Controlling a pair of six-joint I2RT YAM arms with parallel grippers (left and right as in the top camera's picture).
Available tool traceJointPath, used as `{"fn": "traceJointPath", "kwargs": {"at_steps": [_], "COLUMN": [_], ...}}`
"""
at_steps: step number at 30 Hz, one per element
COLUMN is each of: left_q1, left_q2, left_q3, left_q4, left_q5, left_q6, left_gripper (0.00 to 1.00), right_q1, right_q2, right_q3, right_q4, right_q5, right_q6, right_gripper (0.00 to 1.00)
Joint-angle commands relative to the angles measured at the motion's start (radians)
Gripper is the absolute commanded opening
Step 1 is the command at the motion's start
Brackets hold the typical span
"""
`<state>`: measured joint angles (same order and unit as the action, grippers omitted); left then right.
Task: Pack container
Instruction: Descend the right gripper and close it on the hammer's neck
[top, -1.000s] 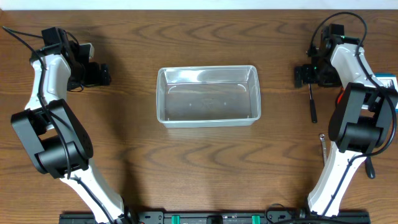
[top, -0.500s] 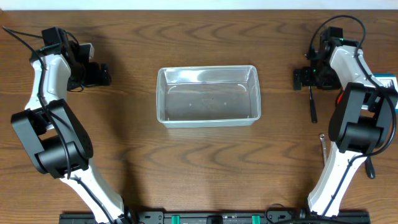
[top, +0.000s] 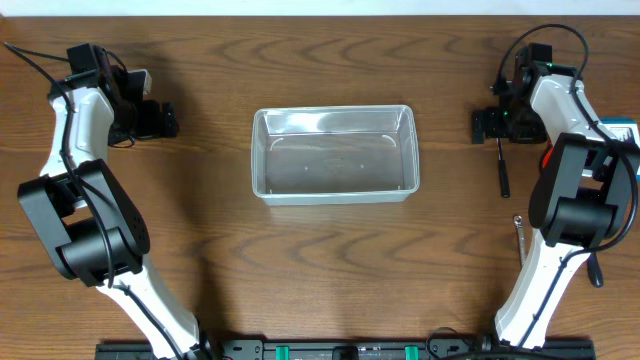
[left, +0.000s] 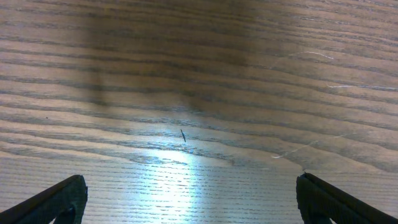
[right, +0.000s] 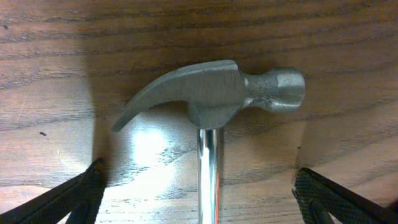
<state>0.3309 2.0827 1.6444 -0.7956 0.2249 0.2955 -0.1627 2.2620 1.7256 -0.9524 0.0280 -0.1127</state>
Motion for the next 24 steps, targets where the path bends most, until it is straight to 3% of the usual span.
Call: {"fn": "traceJointPath", "kwargs": {"at_steps": [1,11,15,24], "left_q1": [0.0,0.0,0.0,0.0], "left_q2": [0.005,0.005,0.005,0.005], "left_q3": [-0.004,-0.004,-0.004,-0.004], "left_q4": [0.001,0.001,0.001,0.001], "left_q5": [-0.009,-0.009,-0.009,-0.009], "left_q6": [0.006,0.006,0.006,0.006], "left_gripper": [0.98,0.98,0.98,0.98], "right_q1": [-0.008,-0.008,-0.008,-0.008], "right_q2": [0.016,0.016,0.016,0.016], "right_q3": [-0.024,-0.024,-0.024,-0.024], "right_q4": [0.013,0.027,0.031,0.043], "right_q5": [0.028,0.028,0.028,0.028], "right_q6": [0.0,0.001,0.001,0.008], "right_gripper": [0.96,0.87,0.71,0.54]}}
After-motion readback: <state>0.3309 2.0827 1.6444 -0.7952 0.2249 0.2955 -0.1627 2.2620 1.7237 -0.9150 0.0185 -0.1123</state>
